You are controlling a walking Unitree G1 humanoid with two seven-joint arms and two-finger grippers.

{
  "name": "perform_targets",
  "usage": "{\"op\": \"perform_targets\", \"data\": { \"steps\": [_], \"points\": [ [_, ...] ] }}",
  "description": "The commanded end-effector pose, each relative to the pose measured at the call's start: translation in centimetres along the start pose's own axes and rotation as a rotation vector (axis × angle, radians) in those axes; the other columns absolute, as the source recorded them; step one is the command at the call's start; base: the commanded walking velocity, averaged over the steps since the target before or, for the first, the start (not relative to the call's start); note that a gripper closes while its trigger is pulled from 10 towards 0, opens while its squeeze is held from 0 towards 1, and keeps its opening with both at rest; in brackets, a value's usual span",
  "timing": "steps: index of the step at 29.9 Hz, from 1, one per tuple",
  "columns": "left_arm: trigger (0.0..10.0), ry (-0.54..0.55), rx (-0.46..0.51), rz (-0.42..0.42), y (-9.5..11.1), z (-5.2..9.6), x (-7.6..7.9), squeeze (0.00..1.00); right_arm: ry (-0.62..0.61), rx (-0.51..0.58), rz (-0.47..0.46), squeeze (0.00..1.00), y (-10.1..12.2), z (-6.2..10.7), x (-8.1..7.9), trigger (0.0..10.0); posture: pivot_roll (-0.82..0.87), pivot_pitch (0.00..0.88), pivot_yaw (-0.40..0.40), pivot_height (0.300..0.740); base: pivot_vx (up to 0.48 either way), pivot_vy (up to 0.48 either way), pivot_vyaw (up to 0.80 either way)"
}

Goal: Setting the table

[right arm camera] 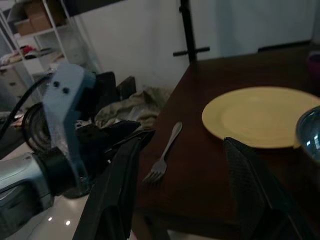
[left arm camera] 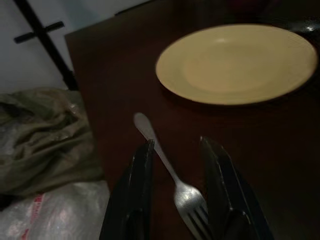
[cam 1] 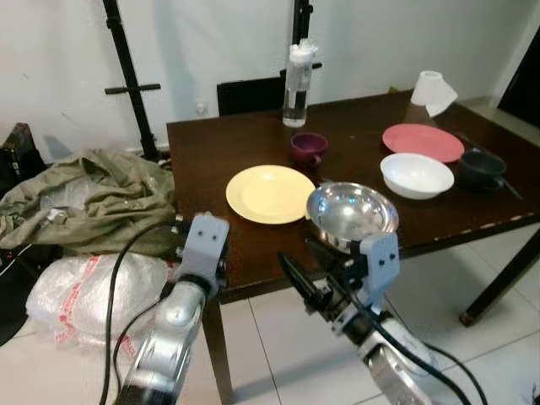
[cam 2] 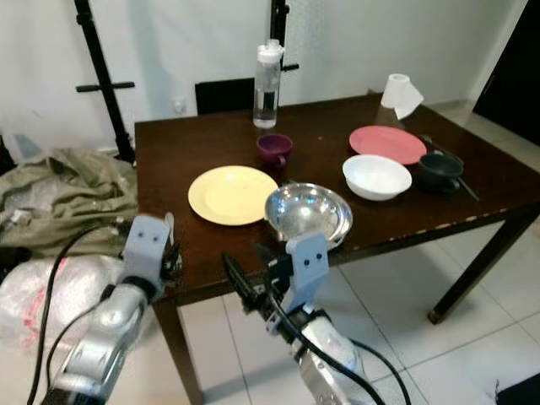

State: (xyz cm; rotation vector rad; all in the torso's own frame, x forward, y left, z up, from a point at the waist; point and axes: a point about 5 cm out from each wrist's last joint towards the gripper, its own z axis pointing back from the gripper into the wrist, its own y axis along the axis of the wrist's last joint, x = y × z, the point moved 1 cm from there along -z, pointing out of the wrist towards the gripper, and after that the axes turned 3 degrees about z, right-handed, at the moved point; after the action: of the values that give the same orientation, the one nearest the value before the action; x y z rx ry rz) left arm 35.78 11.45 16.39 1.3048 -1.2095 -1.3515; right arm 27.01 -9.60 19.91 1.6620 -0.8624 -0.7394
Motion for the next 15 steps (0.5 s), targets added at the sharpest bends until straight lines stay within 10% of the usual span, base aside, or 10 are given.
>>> {"op": "perform_targets", "data": {
  "steps": [1,3,4,5,6,15],
  "points": [
    [10.0,0.019,-0.116,0.013,-1.8,-0.7,0.0,0.04,-0.053,0.006,0.015,0.00,0.5,0.3,1.0,10.0,-0.07,0.096,0.085,0.740,0.000,0.000,0.00],
    [10.0,0.018,-0.128,0.015,-1.8,-1.0,0.1,0.04,-0.068,0.010,0.019,0.00,0.7,0.4,1.3,10.0,-0.08,0.100,0.086,0.740,0.000,0.000,0.00],
    [10.0,0.026,-0.138,0.012,-1.7,-1.6,0.2,0.28,-0.094,0.016,0.028,0.00,0.9,0.5,1.8,10.0,-0.08,0.104,0.086,0.740,0.000,0.000,0.00],
    [10.0,0.030,-0.152,0.004,-1.6,-2.1,0.2,0.90,-0.117,0.020,0.034,0.00,1.1,0.6,2.3,10.0,-0.08,0.104,0.086,0.740,0.000,0.000,0.00],
    [10.0,0.034,-0.161,0.012,-1.4,-2.6,0.3,1.00,-0.144,0.026,0.041,0.00,1.3,0.7,2.8,10.0,-0.09,0.117,0.088,0.740,0.000,0.000,0.00],
    [10.0,0.021,-0.194,0.013,-0.2,-4.3,0.9,1.00,-0.252,0.046,0.071,0.00,2.5,1.6,5.0,10.0,-0.11,0.158,0.100,0.740,0.000,0.000,0.00]
  ]
}}
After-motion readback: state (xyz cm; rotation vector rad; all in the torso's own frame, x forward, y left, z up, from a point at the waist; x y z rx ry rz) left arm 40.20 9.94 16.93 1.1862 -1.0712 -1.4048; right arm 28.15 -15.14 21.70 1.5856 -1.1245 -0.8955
